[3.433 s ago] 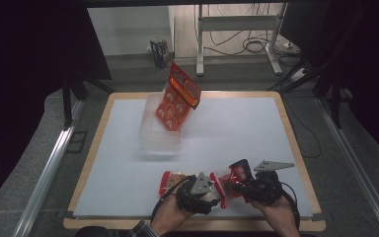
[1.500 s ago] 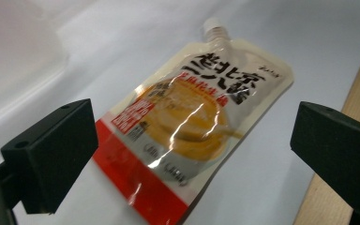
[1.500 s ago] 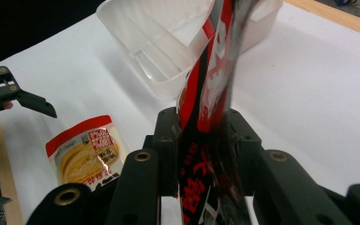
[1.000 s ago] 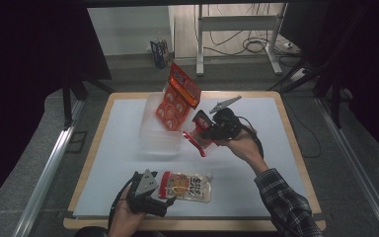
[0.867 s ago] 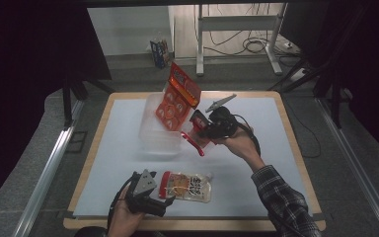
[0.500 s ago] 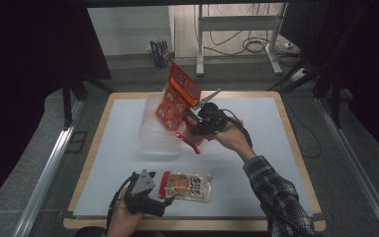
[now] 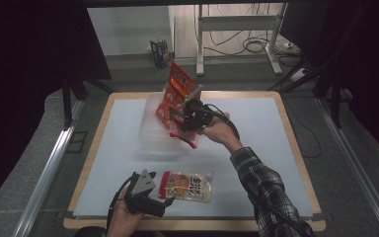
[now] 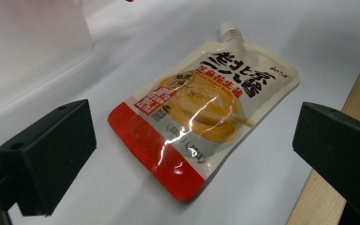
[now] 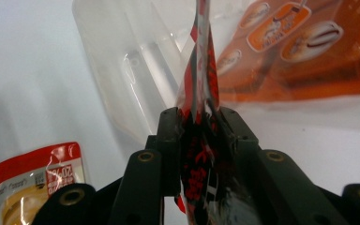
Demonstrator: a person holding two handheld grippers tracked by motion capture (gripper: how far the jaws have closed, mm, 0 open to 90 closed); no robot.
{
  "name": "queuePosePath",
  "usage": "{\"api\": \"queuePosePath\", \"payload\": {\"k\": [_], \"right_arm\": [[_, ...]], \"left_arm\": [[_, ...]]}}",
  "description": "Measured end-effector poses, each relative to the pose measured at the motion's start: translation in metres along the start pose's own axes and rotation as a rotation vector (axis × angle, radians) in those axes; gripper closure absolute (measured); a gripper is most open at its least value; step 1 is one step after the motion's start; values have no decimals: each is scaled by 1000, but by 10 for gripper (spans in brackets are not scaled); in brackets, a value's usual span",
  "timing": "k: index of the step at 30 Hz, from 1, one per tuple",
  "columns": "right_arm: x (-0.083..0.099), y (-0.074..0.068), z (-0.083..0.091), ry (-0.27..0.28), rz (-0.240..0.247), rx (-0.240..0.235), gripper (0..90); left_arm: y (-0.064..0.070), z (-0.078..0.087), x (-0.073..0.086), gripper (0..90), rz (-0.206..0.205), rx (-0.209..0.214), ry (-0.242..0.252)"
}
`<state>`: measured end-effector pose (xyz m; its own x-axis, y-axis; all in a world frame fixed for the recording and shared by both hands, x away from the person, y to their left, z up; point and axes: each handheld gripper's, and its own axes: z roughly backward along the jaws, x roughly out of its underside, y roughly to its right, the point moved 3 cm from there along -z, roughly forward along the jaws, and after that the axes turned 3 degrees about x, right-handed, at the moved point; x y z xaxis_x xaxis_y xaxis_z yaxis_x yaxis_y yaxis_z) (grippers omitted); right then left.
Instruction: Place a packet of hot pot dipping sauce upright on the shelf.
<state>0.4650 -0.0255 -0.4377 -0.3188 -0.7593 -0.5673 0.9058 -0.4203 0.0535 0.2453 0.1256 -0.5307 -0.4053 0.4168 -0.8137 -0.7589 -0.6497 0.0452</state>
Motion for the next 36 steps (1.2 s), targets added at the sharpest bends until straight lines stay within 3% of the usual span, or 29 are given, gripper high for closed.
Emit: {"api": "queuePosePath", "payload": {"k": [16,26,36], "right_arm": [[-33,-14,-22,-6,54,19,717],[-53,-22,-30,44,49,0,731],[-59,-29,-49,39,85,-8,743]], "left_arm": [[1,0,0,0,-7,5,-2],[1,0,0,0,-10,7,-2],[2,0,0,0,-16,11,-5]]}}
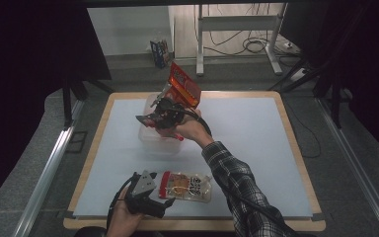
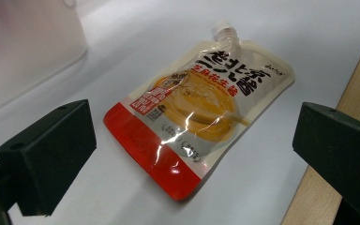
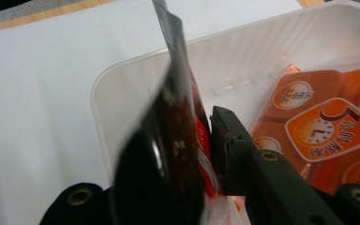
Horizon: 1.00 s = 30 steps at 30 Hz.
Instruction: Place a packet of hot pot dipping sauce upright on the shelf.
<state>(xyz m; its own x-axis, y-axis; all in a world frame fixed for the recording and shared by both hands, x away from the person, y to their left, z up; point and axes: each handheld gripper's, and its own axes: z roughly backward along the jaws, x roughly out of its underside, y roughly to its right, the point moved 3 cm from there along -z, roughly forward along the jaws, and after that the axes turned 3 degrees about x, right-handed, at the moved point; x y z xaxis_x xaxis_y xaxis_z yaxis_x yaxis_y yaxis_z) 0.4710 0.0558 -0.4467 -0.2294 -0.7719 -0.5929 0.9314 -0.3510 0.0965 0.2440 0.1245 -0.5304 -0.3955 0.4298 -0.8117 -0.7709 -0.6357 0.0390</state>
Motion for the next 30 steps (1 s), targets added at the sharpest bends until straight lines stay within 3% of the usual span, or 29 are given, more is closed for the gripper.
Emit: {"api": "queuePosePath", "payload": {"k": [4,6,11,14,23,30], "right_arm": [[5,-1,-7,-12,41,-4,740],[5,1,-6,2,27,-7,719],[9,11,4,29,-17,31,548],[15,16,13,50,-44,31,515],[46,24,35,58,-107,24,550],[75,28,35,41,-143,6,653]], "left_arm": [[1,0,0,0,-4,1,-3],[1,0,0,0,-4,1,-3],[1,0,0,0,-5,0,-3],[1,-1,0,0,-5,-1,-4],[2,-1,-1,0,0,-1,-1],[1,-1,-1,0,7,0,2]]}}
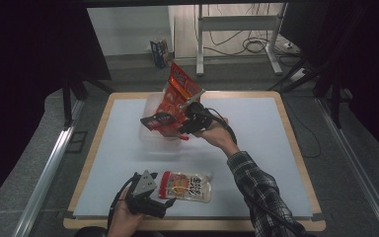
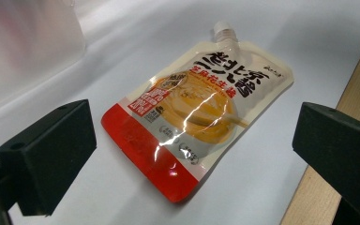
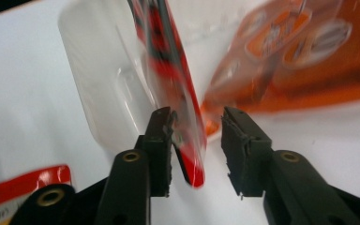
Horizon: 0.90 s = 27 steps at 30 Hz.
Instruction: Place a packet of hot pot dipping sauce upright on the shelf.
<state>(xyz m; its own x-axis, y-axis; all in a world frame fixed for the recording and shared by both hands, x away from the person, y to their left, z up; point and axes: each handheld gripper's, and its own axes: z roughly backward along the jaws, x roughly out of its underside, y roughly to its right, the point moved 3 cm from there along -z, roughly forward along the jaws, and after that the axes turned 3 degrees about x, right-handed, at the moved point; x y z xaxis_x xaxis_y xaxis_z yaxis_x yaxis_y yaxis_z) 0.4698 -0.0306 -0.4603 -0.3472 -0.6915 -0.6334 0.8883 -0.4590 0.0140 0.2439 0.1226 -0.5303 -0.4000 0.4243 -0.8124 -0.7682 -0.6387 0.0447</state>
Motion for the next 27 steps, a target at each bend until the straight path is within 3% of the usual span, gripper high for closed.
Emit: {"api": "queuePosePath", "payload": {"k": [5,10,23,27], "right_arm": [[14,3,-7,-24,-21,-2,751],[17,3,-13,-25,-18,-4,876],[-2,-11,-27,-21,30,27,886],[-4,-11,-31,-23,21,12,885]], "left_arm": [[0,-1,0,0,-2,1,-7],[0,-1,1,0,-2,4,-10],[0,-2,1,0,-4,8,-17],[1,-2,1,0,-6,9,-17]]}}
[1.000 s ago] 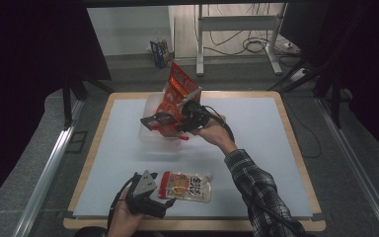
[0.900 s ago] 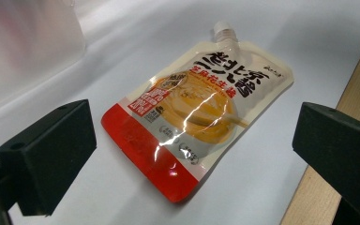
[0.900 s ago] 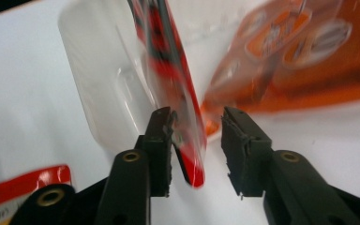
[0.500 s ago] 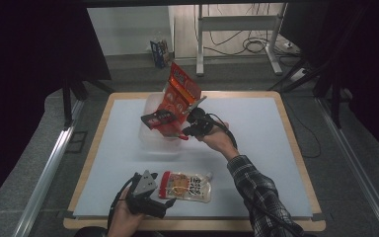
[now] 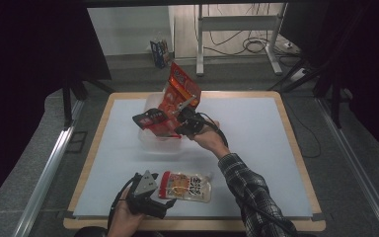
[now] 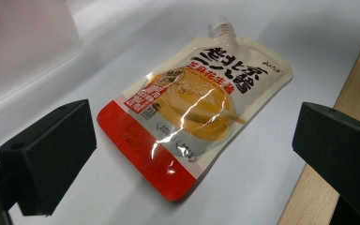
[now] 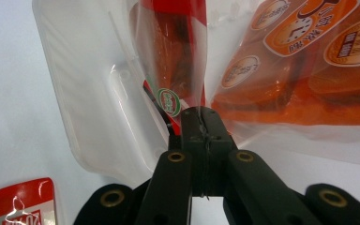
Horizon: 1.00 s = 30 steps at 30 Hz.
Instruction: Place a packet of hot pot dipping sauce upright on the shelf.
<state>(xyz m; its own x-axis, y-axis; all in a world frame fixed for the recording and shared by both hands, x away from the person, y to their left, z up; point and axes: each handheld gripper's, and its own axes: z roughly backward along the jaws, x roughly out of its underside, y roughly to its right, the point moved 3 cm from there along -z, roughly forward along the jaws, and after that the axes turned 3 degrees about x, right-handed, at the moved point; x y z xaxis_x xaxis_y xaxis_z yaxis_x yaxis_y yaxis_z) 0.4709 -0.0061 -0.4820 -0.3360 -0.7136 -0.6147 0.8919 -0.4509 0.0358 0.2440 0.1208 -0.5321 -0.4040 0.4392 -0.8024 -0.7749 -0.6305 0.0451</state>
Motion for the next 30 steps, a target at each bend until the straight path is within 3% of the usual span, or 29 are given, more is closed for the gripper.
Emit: {"api": "queuePosePath", "payload": {"k": [3,5,15,20,30], "right_arm": [[3,-2,-9,-31,18,6,884],[3,-2,-12,-24,6,8,878],[1,1,5,33,-11,19,623],[11,1,10,34,-27,22,548],[31,-4,19,69,-43,21,330]], "left_arm": [[0,0,0,0,-2,-2,-1],[0,0,0,0,-2,-4,-1],[0,-1,0,0,-2,-6,-8],[0,-2,1,1,9,-3,-19],[2,-6,3,14,-16,-14,-76]]}}
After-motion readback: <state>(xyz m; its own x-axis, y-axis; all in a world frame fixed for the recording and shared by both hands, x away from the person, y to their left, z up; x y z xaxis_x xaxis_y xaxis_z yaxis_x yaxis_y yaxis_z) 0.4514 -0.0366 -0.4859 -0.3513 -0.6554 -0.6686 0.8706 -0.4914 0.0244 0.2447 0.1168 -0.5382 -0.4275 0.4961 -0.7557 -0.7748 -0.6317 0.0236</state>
